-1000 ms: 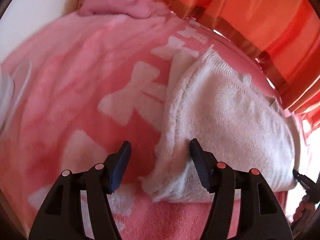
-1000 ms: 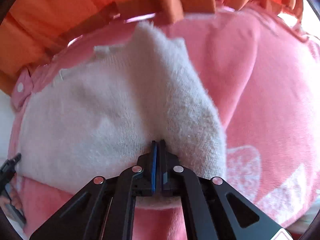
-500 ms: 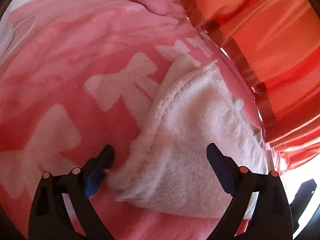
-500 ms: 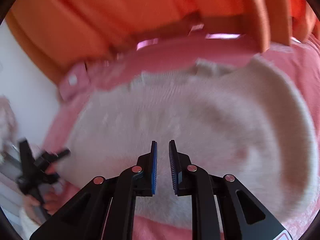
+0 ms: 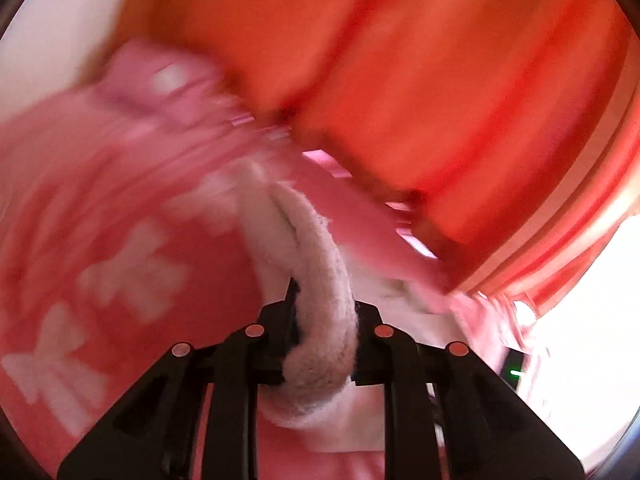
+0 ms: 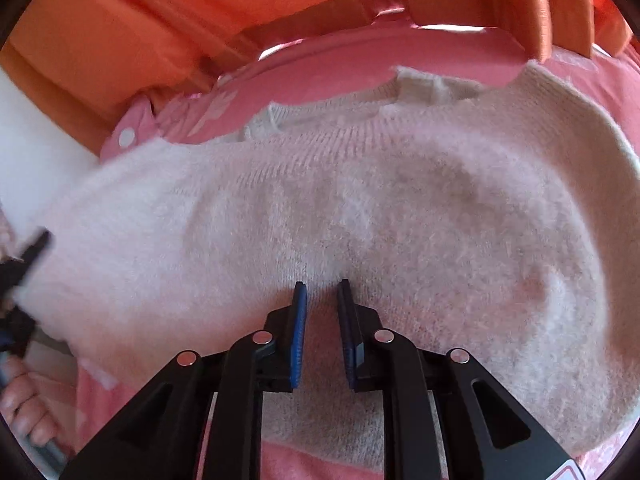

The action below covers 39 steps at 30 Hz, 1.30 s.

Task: Fold small clothes
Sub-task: 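Grasp the folded sweater edge with the left tool while the right tool grasps it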

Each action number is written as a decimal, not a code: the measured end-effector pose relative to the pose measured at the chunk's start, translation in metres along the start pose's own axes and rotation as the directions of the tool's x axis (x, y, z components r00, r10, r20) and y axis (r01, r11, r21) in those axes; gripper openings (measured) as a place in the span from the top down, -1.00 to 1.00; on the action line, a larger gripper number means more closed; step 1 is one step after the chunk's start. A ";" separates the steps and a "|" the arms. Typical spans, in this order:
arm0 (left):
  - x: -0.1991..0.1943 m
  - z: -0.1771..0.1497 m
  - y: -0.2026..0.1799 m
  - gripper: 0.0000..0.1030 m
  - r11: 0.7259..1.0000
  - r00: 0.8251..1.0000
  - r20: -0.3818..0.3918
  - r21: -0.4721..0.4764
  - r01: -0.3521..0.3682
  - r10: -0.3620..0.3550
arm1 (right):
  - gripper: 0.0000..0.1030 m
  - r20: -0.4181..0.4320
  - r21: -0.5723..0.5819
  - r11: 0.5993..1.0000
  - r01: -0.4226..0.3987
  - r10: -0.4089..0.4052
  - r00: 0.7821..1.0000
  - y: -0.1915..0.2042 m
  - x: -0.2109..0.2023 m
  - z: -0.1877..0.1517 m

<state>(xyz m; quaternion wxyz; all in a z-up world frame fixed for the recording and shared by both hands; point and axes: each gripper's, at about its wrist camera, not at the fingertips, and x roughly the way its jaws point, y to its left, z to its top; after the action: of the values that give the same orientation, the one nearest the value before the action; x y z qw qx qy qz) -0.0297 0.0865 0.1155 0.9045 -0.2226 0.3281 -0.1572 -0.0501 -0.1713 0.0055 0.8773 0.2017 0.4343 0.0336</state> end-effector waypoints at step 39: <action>0.087 -0.126 -0.046 0.43 0.881 0.949 -0.312 0.461 0.106 0.049 | 0.69 0.387 0.080 0.968 -0.237 0.188 0.903 -0.071 -0.124 0.011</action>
<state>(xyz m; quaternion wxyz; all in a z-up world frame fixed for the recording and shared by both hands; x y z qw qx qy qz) -0.0560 -0.0279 0.0066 0.8649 0.0274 0.4162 -0.2793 -0.1263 -0.2686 0.0771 0.9208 0.3053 0.2345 0.0625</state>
